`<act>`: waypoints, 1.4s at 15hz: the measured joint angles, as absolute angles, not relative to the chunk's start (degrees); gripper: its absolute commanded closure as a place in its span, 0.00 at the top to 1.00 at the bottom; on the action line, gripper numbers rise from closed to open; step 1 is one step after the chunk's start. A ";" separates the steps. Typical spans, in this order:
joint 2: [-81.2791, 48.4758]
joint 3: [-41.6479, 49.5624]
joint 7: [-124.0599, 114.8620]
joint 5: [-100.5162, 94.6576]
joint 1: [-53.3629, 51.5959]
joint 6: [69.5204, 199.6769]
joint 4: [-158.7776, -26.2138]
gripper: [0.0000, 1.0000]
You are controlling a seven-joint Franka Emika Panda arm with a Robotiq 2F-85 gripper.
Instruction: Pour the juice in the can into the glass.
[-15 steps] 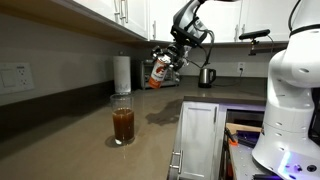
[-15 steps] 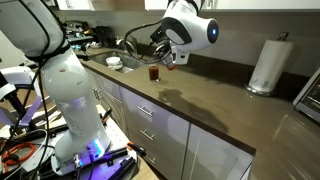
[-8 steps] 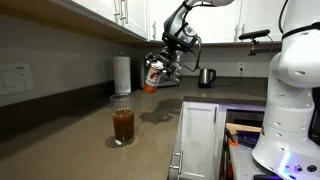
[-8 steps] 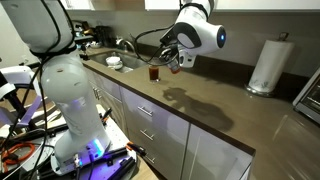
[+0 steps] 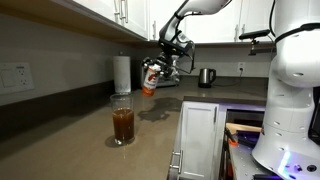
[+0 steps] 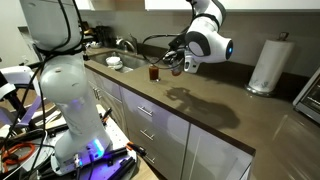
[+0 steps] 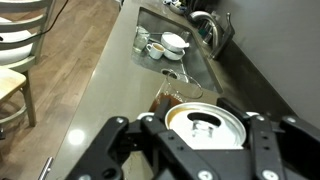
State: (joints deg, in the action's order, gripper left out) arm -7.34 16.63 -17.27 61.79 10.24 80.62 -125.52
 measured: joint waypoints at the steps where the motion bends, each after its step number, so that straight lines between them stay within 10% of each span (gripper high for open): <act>1: -8.40 16.59 -17.30 62.20 10.38 80.51 -124.99 0.27; 21: -27.10 16.46 -24.45 65.85 13.89 71.11 -115.10 0.27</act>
